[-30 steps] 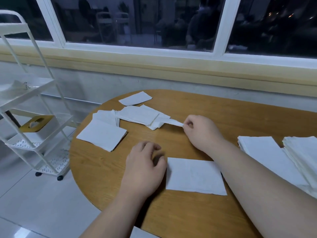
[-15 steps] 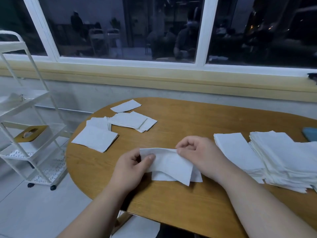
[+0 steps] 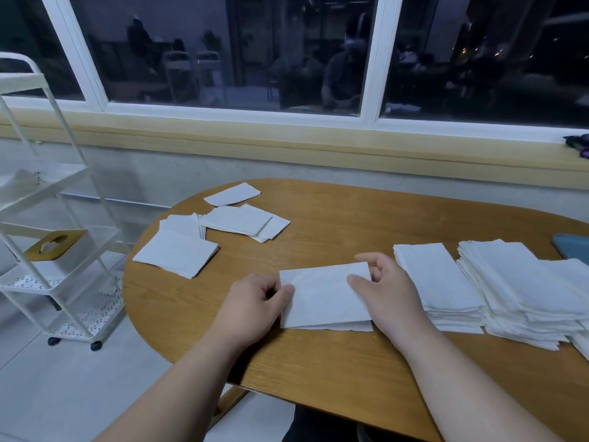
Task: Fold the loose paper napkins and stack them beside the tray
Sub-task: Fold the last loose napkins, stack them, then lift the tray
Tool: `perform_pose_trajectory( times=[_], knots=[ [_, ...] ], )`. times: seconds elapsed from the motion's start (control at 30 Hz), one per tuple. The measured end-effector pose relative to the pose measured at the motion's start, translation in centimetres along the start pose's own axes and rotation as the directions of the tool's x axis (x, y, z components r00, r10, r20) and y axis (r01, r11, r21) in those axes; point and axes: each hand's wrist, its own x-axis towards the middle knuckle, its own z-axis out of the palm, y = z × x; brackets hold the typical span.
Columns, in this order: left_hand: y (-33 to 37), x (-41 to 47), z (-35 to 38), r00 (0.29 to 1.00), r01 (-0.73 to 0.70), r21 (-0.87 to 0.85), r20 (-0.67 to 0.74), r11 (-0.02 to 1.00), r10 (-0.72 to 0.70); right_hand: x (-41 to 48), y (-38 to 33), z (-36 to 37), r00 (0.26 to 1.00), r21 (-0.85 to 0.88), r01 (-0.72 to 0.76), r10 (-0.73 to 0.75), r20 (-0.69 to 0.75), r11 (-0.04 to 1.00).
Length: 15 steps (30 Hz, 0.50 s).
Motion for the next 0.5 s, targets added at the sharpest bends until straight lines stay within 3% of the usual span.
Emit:
perform_pose_trajectory(
  times=[0.2, 0.5],
  knots=[
    [-0.4, 0.4, 0.5, 0.998, 0.058, 0.031, -0.038, 0.998, -0.057, 0.0, 1.9, 0.3, 0.995, -0.319, 0.076, -0.091, -0.031, 0.945],
    [0.0, 0.5, 0.6, 0.997, 0.053, 0.094, -0.068, 0.994, -0.046, -0.3, 2.1, 0.9, 0.991, -0.475, 0.117, -0.135, -0.004, 0.872]
  ],
)
